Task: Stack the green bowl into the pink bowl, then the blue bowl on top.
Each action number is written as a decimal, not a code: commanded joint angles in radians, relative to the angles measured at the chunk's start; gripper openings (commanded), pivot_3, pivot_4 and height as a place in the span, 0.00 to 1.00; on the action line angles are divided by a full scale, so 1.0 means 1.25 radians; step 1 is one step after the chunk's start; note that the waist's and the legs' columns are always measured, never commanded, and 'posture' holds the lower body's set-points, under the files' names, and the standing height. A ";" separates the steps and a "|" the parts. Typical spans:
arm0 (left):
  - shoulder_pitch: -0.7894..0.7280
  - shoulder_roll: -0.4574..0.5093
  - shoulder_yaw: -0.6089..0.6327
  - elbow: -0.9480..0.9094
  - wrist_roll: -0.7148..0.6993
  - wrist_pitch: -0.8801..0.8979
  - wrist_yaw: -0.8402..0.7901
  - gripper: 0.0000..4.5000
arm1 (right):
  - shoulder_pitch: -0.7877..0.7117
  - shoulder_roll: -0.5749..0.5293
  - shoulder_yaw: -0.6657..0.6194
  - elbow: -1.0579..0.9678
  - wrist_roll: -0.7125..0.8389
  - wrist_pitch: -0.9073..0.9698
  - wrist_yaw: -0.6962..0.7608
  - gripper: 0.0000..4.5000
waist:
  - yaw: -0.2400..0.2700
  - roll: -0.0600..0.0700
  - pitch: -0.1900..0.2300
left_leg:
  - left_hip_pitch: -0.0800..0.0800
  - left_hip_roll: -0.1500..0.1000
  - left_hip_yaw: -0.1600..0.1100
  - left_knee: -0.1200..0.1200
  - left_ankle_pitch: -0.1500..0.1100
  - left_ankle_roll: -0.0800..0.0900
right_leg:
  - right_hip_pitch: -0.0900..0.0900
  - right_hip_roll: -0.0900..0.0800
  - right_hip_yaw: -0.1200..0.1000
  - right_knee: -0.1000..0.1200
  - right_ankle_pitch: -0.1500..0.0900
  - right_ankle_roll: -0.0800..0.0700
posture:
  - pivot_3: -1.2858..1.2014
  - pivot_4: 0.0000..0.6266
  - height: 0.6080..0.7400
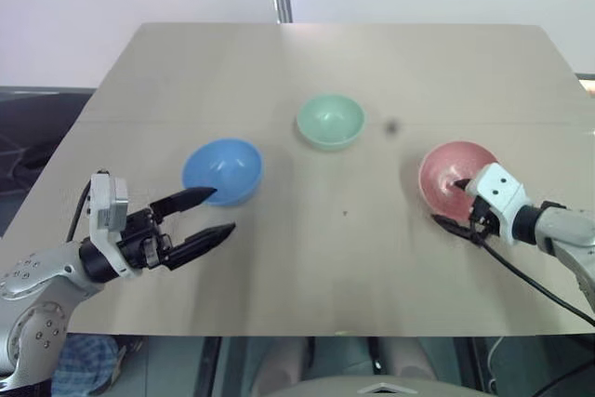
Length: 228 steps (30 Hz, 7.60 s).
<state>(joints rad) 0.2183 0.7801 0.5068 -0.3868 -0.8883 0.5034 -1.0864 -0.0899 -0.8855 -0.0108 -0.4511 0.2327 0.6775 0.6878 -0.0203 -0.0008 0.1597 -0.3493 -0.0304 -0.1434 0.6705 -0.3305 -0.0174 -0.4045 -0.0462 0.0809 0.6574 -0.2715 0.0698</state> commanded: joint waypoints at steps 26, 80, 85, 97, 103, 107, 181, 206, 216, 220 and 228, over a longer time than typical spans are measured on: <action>-0.003 -0.018 -0.003 -0.038 0.006 -0.008 0.018 1.00 | -0.067 -0.097 0.085 -0.087 -0.097 0.039 0.052 0.03 | 0.004 -0.001 -0.001 | -0.010 0.000 0.000 0.003 0.000 0.000 | -0.008 0.000 -0.002 0.001 0.000 0.000 | 0.52 0.24 1.00; -0.002 0.018 0.014 -0.022 -0.002 0.036 -0.003 1.00 | -0.317 0.175 -0.192 -0.088 0.278 0.265 0.226 0.74 | -0.011 -0.001 0.000 | -0.010 -0.001 -0.002 0.004 0.000 -0.001 | -0.009 -0.005 -0.008 0.002 0.000 0.000 | 0.52 0.24 1.00; -0.014 0.016 0.007 -0.015 -0.002 0.043 0.011 1.00 | -0.232 0.159 -0.327 -0.016 0.307 0.250 0.171 0.74 | -0.010 -0.001 0.000 | -0.010 -0.001 -0.002 0.003 0.000 0.000 | -0.009 -0.005 -0.008 0.002 0.000 0.000 | 0.52 0.24 1.00; -0.041 0.023 0.000 0.003 0.004 0.045 0.023 1.00 | -0.012 0.098 -0.352 -0.054 0.324 0.161 0.179 0.96 | -0.014 0.000 0.000 | -0.009 -0.001 0.000 0.004 0.000 0.000 | -0.009 -0.004 -0.007 0.004 0.000 0.000 | 0.52 0.24 1.00; -0.045 0.023 -0.005 0.006 0.006 0.042 0.016 1.00 | -0.029 0.068 -0.279 -0.036 0.264 0.089 0.149 0.96 | -0.015 0.000 0.000 | -0.009 -0.001 0.000 0.004 0.000 0.000 | -0.009 -0.004 -0.007 0.004 0.000 0.000 | 0.52 0.24 1.00; -0.041 0.022 -0.001 0.001 0.000 0.044 0.013 1.00 | -0.078 0.064 -0.223 -0.022 0.247 0.056 0.142 0.96 | -0.015 0.000 0.000 | -0.009 -0.001 0.000 0.004 0.000 0.000 | -0.009 -0.004 -0.007 0.004 0.000 0.000 | 0.52 0.24 1.00; 0.058 -0.026 0.165 -0.066 -0.101 0.051 0.093 1.00 | -0.698 0.423 0.392 0.547 -0.383 -0.268 0.137 0.96 | -0.022 0.000 0.000 | -0.012 -0.002 0.001 0.004 0.000 -0.001 | -0.014 -0.007 -0.010 0.004 0.000 -0.001 | 0.52 0.24 1.00; 0.053 -0.032 0.153 -0.062 -0.094 0.049 0.090 1.00 | -0.690 0.432 0.326 0.506 -0.345 -0.363 0.137 0.01 | -0.040 0.000 0.000 | -0.012 -0.001 0.002 0.003 0.000 -0.001 | -0.016 -0.007 -0.010 0.004 0.000 -0.001 | 0.52 0.24 1.00; 0.024 -0.024 0.117 -0.038 -0.087 0.052 0.077 1.00 | -0.534 0.288 0.200 0.131 -0.161 -0.345 0.253 0.01 | -0.036 0.000 0.000 | -0.012 -0.001 0.002 0.003 0.000 -0.001 | -0.016 -0.008 -0.013 0.004 0.000 -0.001 | 0.52 0.24 1.00; -0.019 0.000 0.082 -0.003 -0.081 0.064 0.053 1.00 | -0.429 0.167 0.158 -0.034 -0.046 -0.287 0.359 0.01 | -0.028 0.000 0.000 | -0.012 -0.001 0.002 0.003 0.000 -0.001 | -0.016 -0.008 -0.013 0.005 0.000 -0.001 | 0.52 0.24 1.00; -0.117 0.047 0.022 0.086 -0.054 0.074 -0.001 1.00 | -0.305 -0.022 0.151 -0.192 0.021 -0.300 0.469 0.01 | -0.019 0.000 0.000 | -0.011 -0.001 0.004 0.003 0.000 0.000 | -0.015 -0.007 -0.012 0.005 0.001 -0.001 | 0.52 0.24 1.00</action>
<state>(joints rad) 0.0830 0.8233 0.5382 -0.2869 -0.9611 0.6012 -1.0680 -0.4700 -0.8993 0.1972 -0.6385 0.2418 0.3227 1.2641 -0.0447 -0.0014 0.1598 -0.3623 -0.0315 -0.1386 0.6740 -0.3301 -0.0180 -0.4232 -0.0549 0.0657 0.6639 -0.2707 0.0688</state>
